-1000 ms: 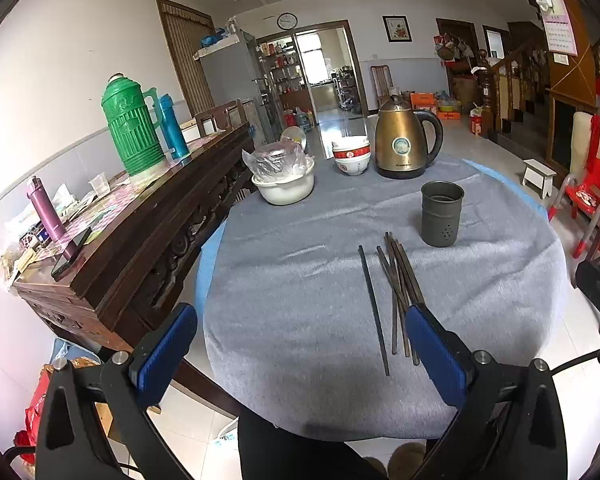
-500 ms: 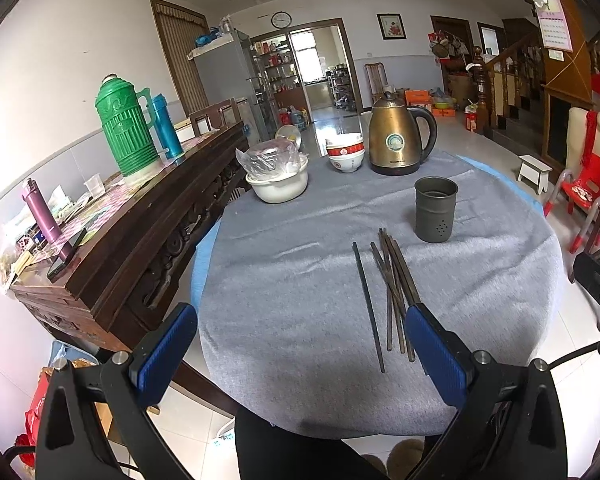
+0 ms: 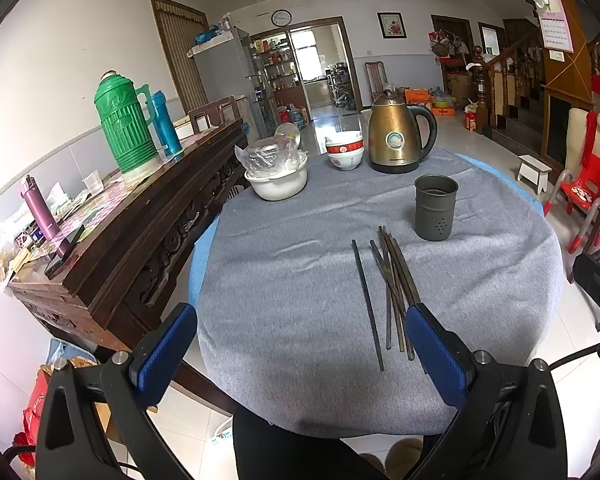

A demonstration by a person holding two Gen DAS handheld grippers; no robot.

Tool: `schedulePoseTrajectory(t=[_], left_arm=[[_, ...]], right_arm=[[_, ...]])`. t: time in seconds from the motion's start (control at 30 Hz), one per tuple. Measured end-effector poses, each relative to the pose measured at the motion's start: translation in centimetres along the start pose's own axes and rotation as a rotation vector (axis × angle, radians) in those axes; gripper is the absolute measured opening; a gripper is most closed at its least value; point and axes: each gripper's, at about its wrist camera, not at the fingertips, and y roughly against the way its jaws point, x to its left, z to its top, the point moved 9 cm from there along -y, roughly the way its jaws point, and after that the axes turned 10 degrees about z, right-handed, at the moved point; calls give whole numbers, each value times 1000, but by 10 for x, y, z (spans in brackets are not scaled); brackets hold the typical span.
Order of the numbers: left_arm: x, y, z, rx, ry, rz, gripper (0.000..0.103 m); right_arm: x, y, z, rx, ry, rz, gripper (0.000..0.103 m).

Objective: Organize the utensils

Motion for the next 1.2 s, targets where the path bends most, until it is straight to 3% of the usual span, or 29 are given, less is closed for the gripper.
schedulePoseTrajectory(t=[0.77, 1.07, 1.2], left_arm=[[1, -14, -5, 38, 15, -15, 103], [-4, -45, -11, 113, 33, -29, 103], [-3, -64, -14, 154, 44, -27, 103]], right_arm=[[9, -11, -2, 35, 35, 2, 103], [8, -39, 9, 70, 64, -11, 103], [9, -60, 15, 74, 33, 25, 103]])
